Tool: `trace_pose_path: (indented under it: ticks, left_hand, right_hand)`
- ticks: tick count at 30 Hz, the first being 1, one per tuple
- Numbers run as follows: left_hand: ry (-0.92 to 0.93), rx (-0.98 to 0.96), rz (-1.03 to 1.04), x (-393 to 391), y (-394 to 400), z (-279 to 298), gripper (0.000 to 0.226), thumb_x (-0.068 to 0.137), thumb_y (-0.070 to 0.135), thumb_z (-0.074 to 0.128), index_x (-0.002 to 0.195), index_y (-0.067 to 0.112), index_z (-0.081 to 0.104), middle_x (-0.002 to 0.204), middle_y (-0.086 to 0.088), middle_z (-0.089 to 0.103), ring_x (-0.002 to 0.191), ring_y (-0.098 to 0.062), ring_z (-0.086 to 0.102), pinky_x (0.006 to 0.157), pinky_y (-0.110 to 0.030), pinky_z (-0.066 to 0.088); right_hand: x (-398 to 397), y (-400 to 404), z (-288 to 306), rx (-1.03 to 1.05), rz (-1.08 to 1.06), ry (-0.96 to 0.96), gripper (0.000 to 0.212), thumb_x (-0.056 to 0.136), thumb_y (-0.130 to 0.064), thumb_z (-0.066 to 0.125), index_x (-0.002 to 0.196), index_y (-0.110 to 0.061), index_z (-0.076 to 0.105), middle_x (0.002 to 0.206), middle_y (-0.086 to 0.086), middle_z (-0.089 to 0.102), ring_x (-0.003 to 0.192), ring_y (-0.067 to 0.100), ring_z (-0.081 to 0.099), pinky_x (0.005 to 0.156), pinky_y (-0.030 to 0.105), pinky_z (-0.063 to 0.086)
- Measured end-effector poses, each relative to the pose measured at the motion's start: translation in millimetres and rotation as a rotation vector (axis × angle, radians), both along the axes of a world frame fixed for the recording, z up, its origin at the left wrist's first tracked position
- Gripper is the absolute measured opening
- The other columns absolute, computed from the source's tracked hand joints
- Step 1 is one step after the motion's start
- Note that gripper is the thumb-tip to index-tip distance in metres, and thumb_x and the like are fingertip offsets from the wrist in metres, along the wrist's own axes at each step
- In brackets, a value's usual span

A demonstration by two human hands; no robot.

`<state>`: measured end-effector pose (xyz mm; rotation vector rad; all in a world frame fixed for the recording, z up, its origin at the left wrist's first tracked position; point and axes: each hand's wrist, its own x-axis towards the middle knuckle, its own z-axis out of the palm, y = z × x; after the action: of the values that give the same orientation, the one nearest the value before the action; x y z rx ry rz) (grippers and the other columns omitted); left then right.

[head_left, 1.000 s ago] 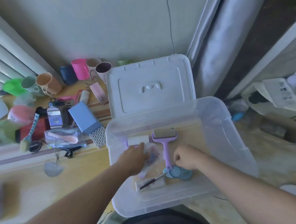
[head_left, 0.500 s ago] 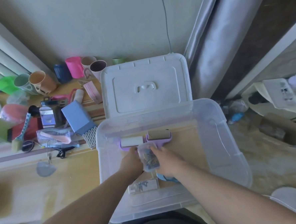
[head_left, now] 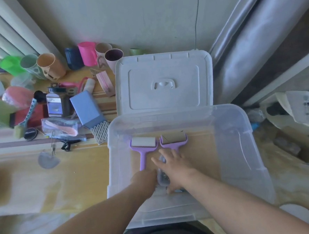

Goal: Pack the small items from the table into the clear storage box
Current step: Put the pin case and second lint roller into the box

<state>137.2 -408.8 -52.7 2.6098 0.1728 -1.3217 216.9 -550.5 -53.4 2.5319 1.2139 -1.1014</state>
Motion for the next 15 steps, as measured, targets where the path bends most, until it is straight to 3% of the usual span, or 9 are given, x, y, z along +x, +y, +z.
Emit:
trace_pose_path:
  ticks: [5, 7, 10, 13, 15]
  left_hand:
    - [-0.065, 0.02, 0.035, 2.6, 1.8, 4.4, 0.034, 0.092, 0.009, 0.065, 0.122, 0.01, 0.047, 0.118, -0.015, 0.064, 0.108, -0.036, 0.066, 0.073, -0.037, 0.047]
    - [-0.049, -0.028, 0.072, 2.2, 4.4, 7.7, 0.039, 0.09, 0.01, 0.067, 0.12, 0.009, 0.042, 0.107, -0.016, 0.065, 0.102, -0.038, 0.066, 0.067, -0.036, 0.044]
    - [0.023, -0.064, 0.012, 1.3, 3.3, 17.3, 0.03, 0.092, 0.009, 0.057, 0.12, 0.012, 0.045, 0.086, -0.009, 0.054, 0.095, -0.037, 0.064, 0.068, -0.036, 0.045]
    - [0.068, 0.021, -0.139, 0.7, -0.2, 27.2, 0.029, 0.097, 0.013, 0.048, 0.123, 0.012, 0.06, 0.113, -0.012, 0.065, 0.105, -0.034, 0.064, 0.083, -0.039, 0.055]
    - [0.044, 0.126, -0.233, 0.8, 2.0, 38.4, 0.03, 0.097, 0.014, 0.048, 0.122, 0.007, 0.063, 0.119, -0.014, 0.064, 0.108, -0.033, 0.065, 0.084, -0.042, 0.057]
  right_hand:
    - [-7.4, -8.1, -9.0, 0.118, -0.179, -0.027, 0.13, 0.069, -0.04, 0.086, 0.16, -0.047, -0.006, 0.166, 0.009, -0.005, 0.146, 0.04, 0.018, 0.114, 0.047, 0.035]
    - [-4.5, -10.4, -9.7, 0.163, -0.271, -0.024, 0.125, 0.07, -0.038, 0.081, 0.159, -0.05, -0.006, 0.163, 0.007, -0.001, 0.14, 0.04, 0.024, 0.11, 0.048, 0.042]
    - [8.6, -13.1, -11.7, 0.172, -0.26, -0.022, 0.119, 0.071, -0.034, 0.076, 0.159, -0.05, -0.003, 0.164, 0.003, -0.001, 0.138, 0.038, 0.022, 0.113, 0.048, 0.038]
    - [17.4, -9.2, -11.0, 0.168, -0.176, -0.07, 0.114, 0.073, -0.038, 0.076, 0.159, -0.048, 0.001, 0.164, -0.001, 0.002, 0.133, 0.035, 0.025, 0.115, 0.047, 0.034]
    - [14.8, -0.2, -9.6, 0.142, -0.133, -0.069, 0.116, 0.071, -0.035, 0.078, 0.158, -0.047, 0.003, 0.162, -0.001, 0.005, 0.132, 0.038, 0.026, 0.11, 0.049, 0.038]
